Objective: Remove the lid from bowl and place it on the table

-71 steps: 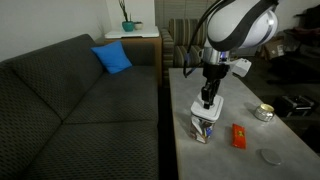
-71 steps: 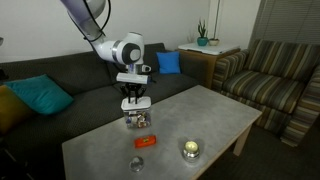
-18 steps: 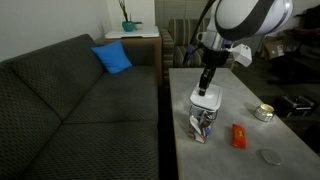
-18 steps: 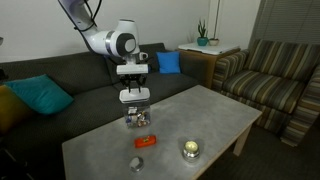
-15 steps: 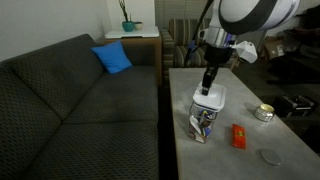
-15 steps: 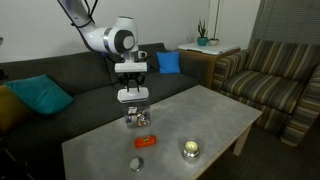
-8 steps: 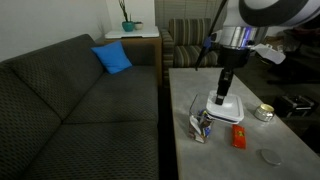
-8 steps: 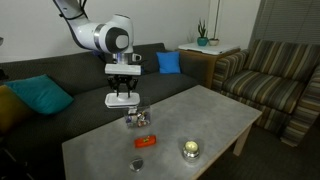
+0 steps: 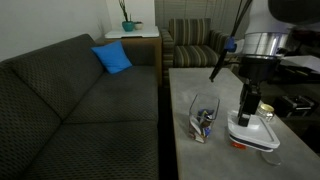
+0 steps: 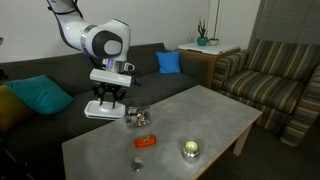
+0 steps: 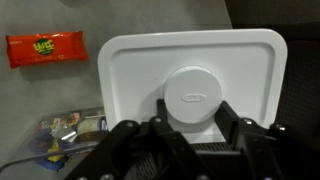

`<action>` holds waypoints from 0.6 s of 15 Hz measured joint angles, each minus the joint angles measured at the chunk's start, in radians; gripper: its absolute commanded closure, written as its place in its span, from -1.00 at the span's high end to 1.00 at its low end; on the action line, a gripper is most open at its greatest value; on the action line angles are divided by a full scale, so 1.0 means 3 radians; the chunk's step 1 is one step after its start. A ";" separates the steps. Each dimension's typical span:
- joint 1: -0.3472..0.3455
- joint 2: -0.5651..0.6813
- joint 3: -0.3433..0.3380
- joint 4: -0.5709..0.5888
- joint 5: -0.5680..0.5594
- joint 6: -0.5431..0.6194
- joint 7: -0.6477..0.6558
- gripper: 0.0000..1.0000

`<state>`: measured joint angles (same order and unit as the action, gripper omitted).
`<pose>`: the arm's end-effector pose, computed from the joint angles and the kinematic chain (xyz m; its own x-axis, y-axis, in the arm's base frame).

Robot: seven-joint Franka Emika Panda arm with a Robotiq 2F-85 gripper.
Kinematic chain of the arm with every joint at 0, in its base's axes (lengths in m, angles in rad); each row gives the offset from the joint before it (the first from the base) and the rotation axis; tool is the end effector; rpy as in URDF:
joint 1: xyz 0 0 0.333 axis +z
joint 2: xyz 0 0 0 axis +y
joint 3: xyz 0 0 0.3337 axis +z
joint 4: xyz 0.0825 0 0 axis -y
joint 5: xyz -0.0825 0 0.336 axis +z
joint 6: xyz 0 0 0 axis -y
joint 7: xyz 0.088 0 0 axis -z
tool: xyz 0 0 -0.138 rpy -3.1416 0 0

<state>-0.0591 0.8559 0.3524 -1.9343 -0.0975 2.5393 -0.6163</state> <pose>0.5379 0.1671 0.0735 0.6113 0.7910 -0.0259 0.7518 -0.5906 -0.2932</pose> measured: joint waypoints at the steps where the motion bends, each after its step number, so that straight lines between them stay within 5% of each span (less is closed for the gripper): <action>1: -0.0016 -0.0003 0.0002 -0.0048 0.0026 0.0001 -0.0006 -0.46; 9: 0.0001 0.0417 -0.0148 -0.0080 0.0090 0.0228 0.0208 -0.46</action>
<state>-0.0589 0.9811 0.3079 -1.9584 -0.0706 2.6077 -0.5538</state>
